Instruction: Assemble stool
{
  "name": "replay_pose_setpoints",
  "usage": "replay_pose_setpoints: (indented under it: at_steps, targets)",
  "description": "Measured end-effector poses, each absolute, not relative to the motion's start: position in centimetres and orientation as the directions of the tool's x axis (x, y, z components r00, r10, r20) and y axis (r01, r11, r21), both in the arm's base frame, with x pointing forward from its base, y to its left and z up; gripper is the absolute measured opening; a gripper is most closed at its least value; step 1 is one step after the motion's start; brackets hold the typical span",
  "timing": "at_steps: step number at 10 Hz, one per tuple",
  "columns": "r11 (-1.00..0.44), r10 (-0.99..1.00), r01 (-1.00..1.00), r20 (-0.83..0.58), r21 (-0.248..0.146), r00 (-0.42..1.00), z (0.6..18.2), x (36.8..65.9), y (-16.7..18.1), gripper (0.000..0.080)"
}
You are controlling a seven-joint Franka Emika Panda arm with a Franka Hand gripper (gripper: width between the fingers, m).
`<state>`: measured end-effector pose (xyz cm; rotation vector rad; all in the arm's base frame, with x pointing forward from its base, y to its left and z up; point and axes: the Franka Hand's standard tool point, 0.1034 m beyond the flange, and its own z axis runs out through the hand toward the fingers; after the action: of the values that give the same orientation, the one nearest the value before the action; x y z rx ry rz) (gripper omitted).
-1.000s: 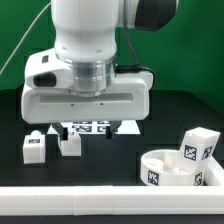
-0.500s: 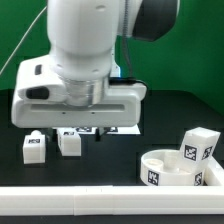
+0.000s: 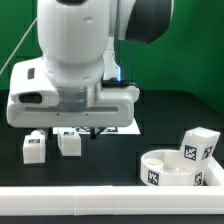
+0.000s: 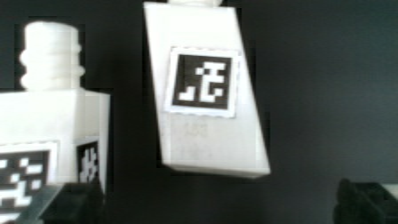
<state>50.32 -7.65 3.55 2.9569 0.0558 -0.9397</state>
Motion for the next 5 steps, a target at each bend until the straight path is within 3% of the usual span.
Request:
replay_pose_setpoints:
  at_steps: [5]
  targets:
    - [-0.999, 0.004, 0.043, -0.833, 0.024, 0.553, 3.1, 48.6, -7.5, 0.0649]
